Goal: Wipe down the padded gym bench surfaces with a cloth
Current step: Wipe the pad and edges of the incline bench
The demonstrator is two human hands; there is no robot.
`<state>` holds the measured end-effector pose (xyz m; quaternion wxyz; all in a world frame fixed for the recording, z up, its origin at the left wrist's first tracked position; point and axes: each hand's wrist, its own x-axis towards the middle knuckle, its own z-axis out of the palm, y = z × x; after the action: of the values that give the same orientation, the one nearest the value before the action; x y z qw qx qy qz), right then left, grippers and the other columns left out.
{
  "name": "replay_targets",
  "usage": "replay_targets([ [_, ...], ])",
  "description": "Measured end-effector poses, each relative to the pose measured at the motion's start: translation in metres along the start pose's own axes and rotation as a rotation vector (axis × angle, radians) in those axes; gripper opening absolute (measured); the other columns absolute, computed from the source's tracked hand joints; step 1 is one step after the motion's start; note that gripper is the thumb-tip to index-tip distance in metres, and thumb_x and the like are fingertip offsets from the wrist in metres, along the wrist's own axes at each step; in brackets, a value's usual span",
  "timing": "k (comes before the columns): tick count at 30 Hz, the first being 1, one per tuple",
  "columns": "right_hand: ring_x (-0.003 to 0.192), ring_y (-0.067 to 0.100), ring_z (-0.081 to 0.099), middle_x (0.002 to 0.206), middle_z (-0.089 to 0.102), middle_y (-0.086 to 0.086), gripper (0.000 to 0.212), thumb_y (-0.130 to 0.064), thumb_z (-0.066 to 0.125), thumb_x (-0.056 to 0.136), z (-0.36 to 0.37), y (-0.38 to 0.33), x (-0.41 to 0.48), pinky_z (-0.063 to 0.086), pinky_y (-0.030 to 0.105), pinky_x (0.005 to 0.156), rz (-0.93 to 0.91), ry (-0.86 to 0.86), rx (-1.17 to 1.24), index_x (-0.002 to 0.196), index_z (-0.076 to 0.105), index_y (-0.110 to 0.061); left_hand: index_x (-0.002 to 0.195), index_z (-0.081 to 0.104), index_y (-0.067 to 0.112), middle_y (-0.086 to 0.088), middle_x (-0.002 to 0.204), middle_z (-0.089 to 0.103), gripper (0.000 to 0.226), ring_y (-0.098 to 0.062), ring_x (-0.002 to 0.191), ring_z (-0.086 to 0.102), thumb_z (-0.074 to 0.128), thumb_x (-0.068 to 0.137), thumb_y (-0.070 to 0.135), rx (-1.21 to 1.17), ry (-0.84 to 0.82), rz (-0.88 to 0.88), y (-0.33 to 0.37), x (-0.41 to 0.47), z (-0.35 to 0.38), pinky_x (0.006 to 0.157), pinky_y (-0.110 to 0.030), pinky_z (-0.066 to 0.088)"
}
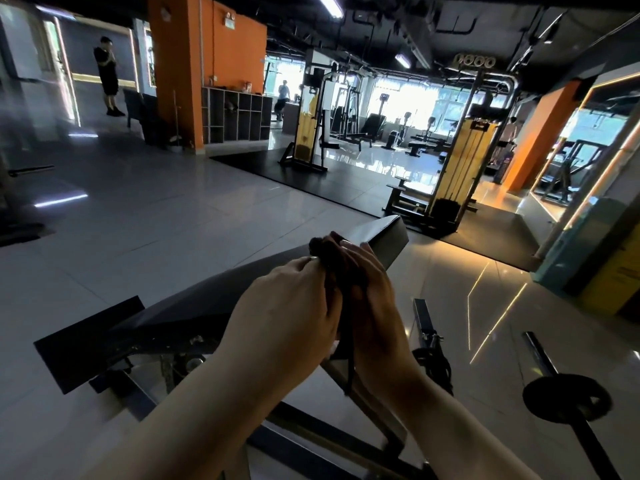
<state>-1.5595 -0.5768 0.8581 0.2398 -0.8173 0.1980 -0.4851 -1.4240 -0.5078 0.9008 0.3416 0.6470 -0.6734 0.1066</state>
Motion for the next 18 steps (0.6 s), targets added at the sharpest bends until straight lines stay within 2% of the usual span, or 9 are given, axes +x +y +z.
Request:
replay_targets([
  [2,0.145,0.027,0.035,0.15,0.043,-0.003,0.042,-0.046,0.036,0.104,-0.01,0.011,0.012,0.032,0.06,0.114,0.092,0.016,0.05,0.145,0.041,-0.038,0.106,0.06,0.019,0.009,0.084,0.058,0.042,-0.007,0.072,0.06,0.03,0.096,0.045,-0.074,-0.045,-0.001,0.005,-0.001,-0.009,0.068,-0.017,0.043],
  [5,0.132,0.025,0.047,0.138,0.047,-0.002,0.034,-0.055,0.036,0.1,-0.026,0.03,0.029,0.043,0.057,0.106,0.152,0.048,0.046,0.134,0.041,-0.057,0.125,0.058,0.022,0.011,0.108,0.066,0.049,-0.002,0.094,0.065,0.027,0.097,0.048,-0.073,-0.03,0.004,0.005,0.001,-0.008,0.079,-0.008,0.041],
  [7,0.124,0.026,0.05,0.13,0.049,0.005,0.032,-0.065,0.037,0.096,-0.038,0.05,0.046,0.047,0.058,0.101,0.199,0.084,0.082,0.127,0.044,-0.06,0.131,0.06,0.018,0.003,0.125,0.067,0.055,-0.006,0.11,0.065,0.027,0.098,0.047,-0.032,-0.033,-0.017,0.008,0.001,-0.009,0.091,-0.012,0.039],
  [10,0.119,0.028,0.053,0.125,0.054,0.008,0.026,-0.065,0.04,0.093,-0.055,0.088,0.073,0.045,0.059,0.102,0.294,0.147,0.07,0.117,0.048,-0.065,0.125,0.066,0.014,-0.002,0.12,0.071,0.057,-0.011,0.107,0.069,0.025,0.101,0.047,-0.017,-0.078,-0.029,0.007,0.001,-0.004,0.091,-0.022,0.047],
  [13,0.109,0.031,0.06,0.118,0.061,0.015,0.027,-0.059,0.042,0.094,-0.07,0.122,0.096,0.05,0.053,0.096,0.406,0.198,0.084,0.114,0.055,-0.047,0.113,0.072,0.013,-0.002,0.107,0.075,0.051,-0.012,0.093,0.073,0.033,0.098,0.042,0.0,-0.038,-0.034,0.006,0.003,-0.002,0.082,-0.021,0.049],
  [16,0.094,0.022,0.059,0.107,0.063,0.014,0.022,-0.032,0.037,0.108,-0.074,0.133,0.112,0.045,0.038,0.082,0.484,0.277,0.128,0.119,0.056,-0.026,0.11,0.073,0.013,-0.002,0.104,0.076,0.049,-0.012,0.09,0.074,0.035,0.096,0.04,0.006,-0.041,-0.073,0.009,0.004,-0.003,0.08,-0.022,0.049],
  [18,0.097,0.022,0.06,0.114,0.064,0.014,0.025,-0.032,0.037,0.107,-0.071,0.131,0.109,0.046,0.04,0.082,0.487,0.297,0.157,0.123,0.056,-0.026,0.111,0.073,0.012,-0.002,0.104,0.076,0.051,-0.013,0.09,0.074,0.034,0.096,0.042,0.006,-0.042,-0.066,0.008,0.004,-0.002,0.08,-0.024,0.052],
])
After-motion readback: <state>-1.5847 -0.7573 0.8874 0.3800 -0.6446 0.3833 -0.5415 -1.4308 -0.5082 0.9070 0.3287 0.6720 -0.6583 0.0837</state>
